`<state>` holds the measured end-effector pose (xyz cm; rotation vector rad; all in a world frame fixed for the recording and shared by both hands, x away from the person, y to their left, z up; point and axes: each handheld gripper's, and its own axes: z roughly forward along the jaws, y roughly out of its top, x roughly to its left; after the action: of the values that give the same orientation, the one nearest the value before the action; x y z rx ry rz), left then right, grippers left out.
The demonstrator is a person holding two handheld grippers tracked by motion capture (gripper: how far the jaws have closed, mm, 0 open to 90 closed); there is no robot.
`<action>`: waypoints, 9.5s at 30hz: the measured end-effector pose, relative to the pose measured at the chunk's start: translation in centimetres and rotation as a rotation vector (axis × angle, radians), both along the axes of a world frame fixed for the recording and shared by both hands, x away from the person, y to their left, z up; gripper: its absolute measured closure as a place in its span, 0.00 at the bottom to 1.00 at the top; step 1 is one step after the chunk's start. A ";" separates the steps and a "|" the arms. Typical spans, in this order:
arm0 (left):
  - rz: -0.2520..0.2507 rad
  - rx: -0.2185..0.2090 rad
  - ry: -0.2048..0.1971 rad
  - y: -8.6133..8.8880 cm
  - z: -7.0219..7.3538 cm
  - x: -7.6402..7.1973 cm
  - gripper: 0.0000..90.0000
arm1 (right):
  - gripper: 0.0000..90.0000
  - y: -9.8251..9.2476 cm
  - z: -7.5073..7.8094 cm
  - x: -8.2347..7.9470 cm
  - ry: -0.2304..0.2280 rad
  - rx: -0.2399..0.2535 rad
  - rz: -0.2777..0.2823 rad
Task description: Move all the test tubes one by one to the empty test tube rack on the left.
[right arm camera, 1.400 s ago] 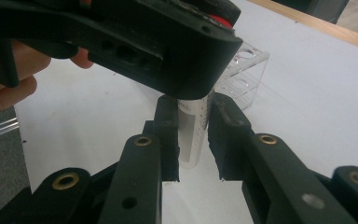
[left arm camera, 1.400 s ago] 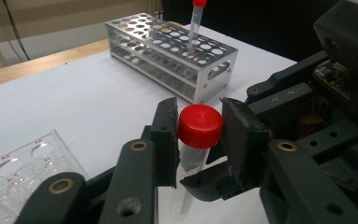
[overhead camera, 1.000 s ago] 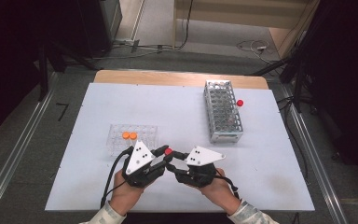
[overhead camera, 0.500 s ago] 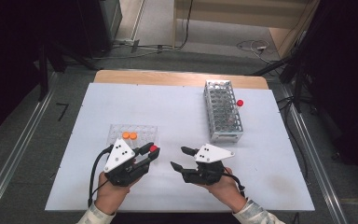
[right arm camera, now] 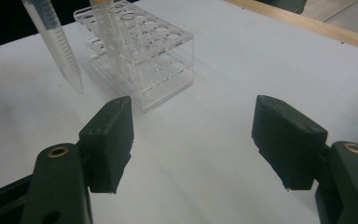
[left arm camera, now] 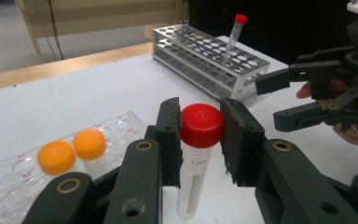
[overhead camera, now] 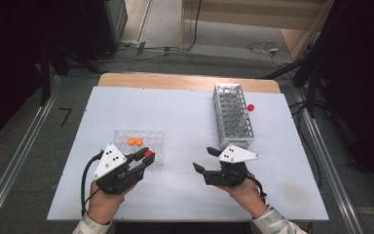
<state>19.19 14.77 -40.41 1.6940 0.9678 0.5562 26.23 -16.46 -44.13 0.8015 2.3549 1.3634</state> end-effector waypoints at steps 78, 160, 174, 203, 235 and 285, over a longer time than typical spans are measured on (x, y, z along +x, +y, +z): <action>0.298 0.025 0.020 5.0 -1.8 3.9 0.73 | 0.32 -3.5 0.0 0.6 -0.007 0.001 -0.093; 0.298 -0.022 0.010 2.3 -0.5 2.6 0.18 | 0.80 -9.0 5.0 9.1 -0.165 0.060 -0.506; 0.251 -0.016 0.004 1.2 -0.3 2.0 0.19 | 0.80 -5.1 5.6 5.8 -0.147 0.068 -0.309; 0.088 0.045 0.014 -3.2 -0.8 1.0 0.20 | 0.80 3.6 0.9 0.6 -0.045 -0.028 0.011; -0.071 0.055 -0.014 -4.9 -1.5 0.3 0.78 | 0.68 7.9 -0.1 -2.4 -0.010 -0.027 0.186; 0.271 0.015 -0.028 6.4 1.9 0.4 0.78 | 0.37 -5.6 0.7 -0.2 0.011 0.021 -0.065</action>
<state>19.62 21.13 -38.48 1.5738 1.1836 0.7643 26.02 -22.10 -43.46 0.8858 2.3046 1.3632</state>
